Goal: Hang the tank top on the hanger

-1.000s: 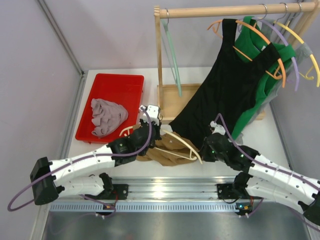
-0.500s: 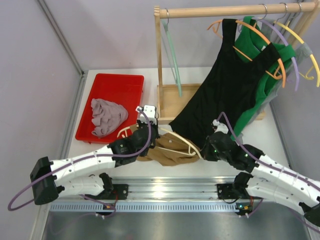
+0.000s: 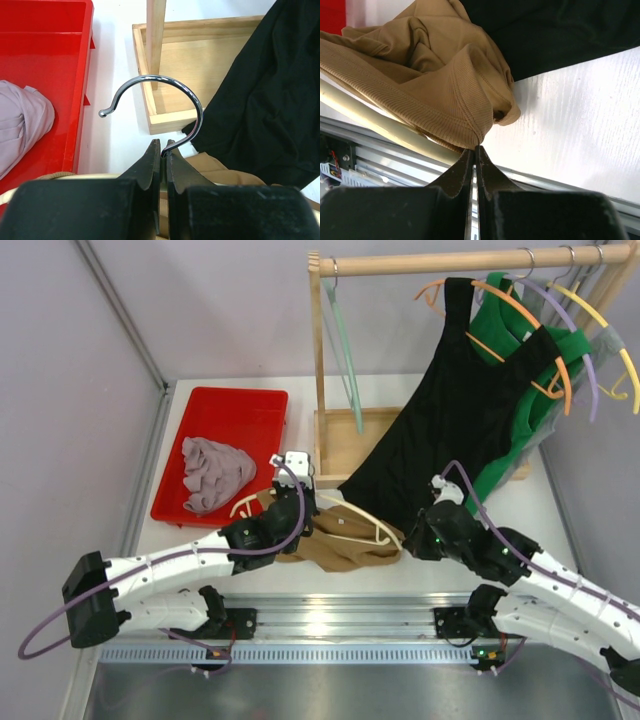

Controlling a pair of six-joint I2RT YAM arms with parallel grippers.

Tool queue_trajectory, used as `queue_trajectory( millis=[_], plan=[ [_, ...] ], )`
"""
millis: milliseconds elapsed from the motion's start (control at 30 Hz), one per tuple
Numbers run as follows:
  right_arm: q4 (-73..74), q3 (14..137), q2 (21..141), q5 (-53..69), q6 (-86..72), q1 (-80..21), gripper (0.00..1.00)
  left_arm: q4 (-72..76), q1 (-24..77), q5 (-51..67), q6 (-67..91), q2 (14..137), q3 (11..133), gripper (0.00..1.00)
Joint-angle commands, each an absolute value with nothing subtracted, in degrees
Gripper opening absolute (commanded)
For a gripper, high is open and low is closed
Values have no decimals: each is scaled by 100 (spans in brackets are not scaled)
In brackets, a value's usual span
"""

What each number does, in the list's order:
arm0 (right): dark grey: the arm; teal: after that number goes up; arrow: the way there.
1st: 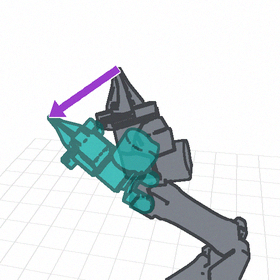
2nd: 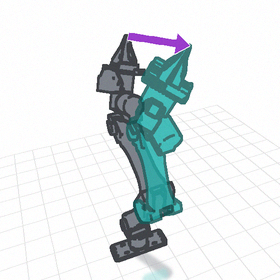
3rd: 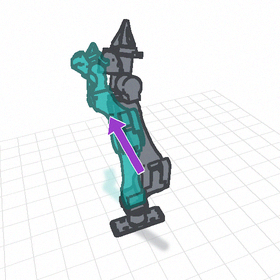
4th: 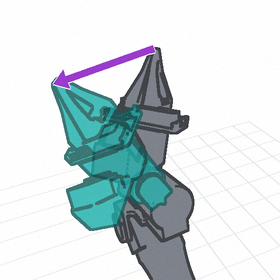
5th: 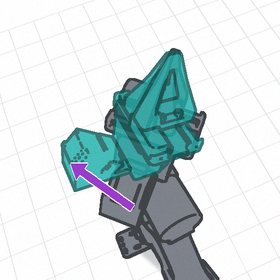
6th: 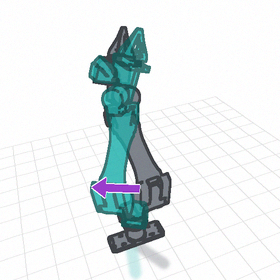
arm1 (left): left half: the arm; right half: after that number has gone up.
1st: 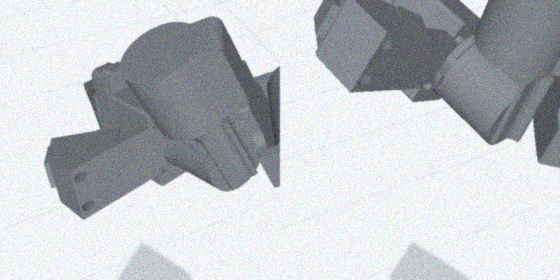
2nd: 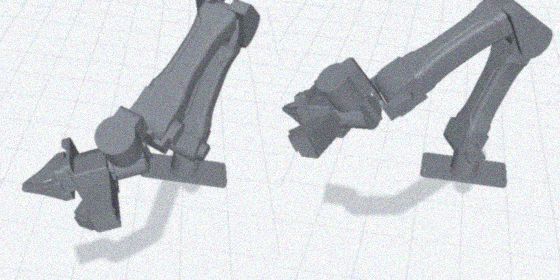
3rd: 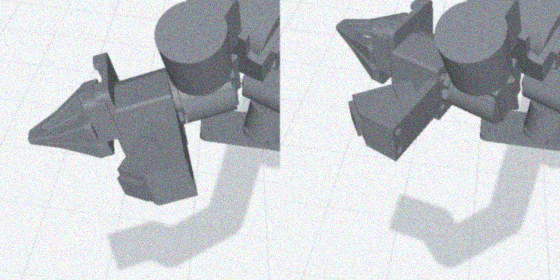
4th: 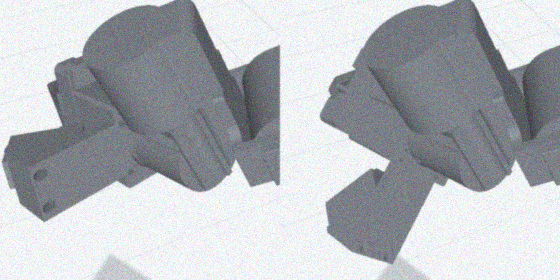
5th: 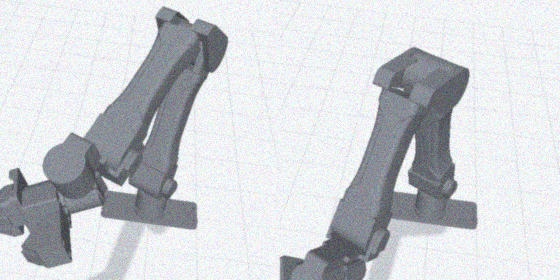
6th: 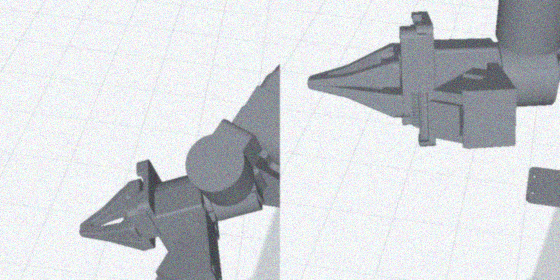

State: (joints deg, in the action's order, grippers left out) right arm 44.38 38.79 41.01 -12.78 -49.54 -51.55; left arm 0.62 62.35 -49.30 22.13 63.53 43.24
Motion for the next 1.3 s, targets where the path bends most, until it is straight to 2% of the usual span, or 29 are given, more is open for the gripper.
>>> queue_trajectory(
  millis=[0, 433, 1267],
  plan=[
    [4834, 3903, 3920, -1371, -4904, -5106, 0, 255, 6188, -5431, 2241, 6275, 4236, 0],
    [5001, 3841, 3727, -1353, -4983, -5098, 0, 255, 6179, -5388, 2320, 6302, 4166, 0],
    [4808, 6266, 5642, -1055, -4131, -5098, 0, 527, 6258, -5203, 2074, 6486, 4517, 0]
  ],
)
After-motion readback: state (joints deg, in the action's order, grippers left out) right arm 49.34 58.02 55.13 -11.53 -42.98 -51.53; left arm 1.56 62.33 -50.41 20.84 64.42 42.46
